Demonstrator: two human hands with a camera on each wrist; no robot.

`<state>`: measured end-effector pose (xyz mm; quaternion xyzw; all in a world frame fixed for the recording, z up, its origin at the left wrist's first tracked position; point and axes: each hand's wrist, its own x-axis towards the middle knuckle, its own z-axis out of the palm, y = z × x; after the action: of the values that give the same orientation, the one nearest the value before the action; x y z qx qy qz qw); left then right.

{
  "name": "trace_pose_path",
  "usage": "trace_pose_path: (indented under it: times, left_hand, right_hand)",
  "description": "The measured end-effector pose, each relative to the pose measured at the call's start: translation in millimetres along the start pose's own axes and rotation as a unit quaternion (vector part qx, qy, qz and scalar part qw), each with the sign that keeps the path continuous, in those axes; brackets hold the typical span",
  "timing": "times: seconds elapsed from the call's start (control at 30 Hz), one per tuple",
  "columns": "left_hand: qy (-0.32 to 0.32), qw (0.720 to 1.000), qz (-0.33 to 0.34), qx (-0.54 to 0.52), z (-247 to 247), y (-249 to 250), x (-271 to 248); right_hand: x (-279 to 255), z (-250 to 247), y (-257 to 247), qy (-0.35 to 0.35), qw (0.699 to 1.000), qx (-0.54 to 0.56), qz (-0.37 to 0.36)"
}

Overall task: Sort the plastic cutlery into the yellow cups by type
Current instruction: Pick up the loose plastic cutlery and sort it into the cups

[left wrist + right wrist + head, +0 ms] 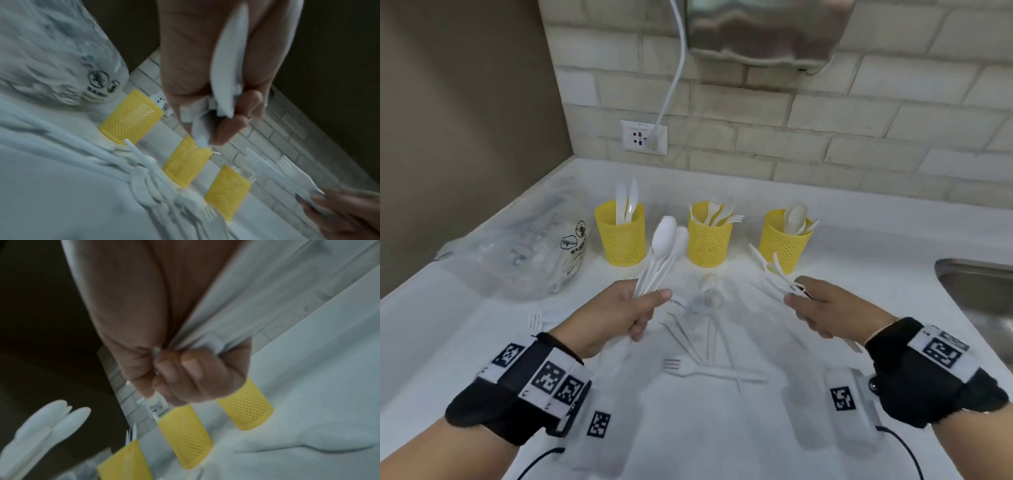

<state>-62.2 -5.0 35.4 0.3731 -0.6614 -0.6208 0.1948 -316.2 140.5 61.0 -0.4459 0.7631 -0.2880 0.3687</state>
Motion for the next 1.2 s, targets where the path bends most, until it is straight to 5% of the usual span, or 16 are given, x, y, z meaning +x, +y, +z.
trace_pose_path:
  times: [0.17, 0.3, 0.4, 0.7, 0.83, 1.0, 1.1, 1.2]
  left_hand:
    - [-0.006, 0.985, 0.04, -0.169, 20.8, 17.5, 13.4]
    - [-0.037, 0.964, 0.076, -0.253, 40.2, 30.9, 18.9]
    - [-0.071, 0.958, 0.105, -0.257, 43.8, 40.5, 21.7]
    - [-0.16, 0.942, 0.09, -0.282, 16.6, 37.2, 30.4]
    - [-0.098, 0.953, 0.086, -0.275, 8.1, 39.0, 36.5]
    - [0.005, 0.95, 0.088, -0.3, 8.0, 41.5, 44.2]
    - [0.016, 0.945, 0.088, -0.314, 6.0, 42.3, 48.8]
    - [-0.02, 0.943, 0.103, -0.317, -0.4, 44.5, 51.8]
  right_hand:
    - [-7.6, 23.0, -36.8, -0.022, 0.973, 0.204, -0.105]
    - [-0.3, 49.4, -61.4, -0.131, 0.883, 0.428, -0.142]
    - [10.0, 62.5, -75.0, -0.224, 0.84, 0.468, -0.159]
    - [27.4, 72.8, -92.7, -0.312, 0.867, 0.386, -0.049]
    - [31.6, 76.1, -95.6, -0.264, 0.886, 0.373, -0.077]
    - [44.0, 96.3, -98.4, -0.021, 0.968, 0.189, -0.163]
    - [49.4, 106.0, -100.4, 0.087, 0.962, 0.144, -0.217]
    - [54.6, 103.2, -102.6, 0.091, 0.952, 0.186, -0.226]
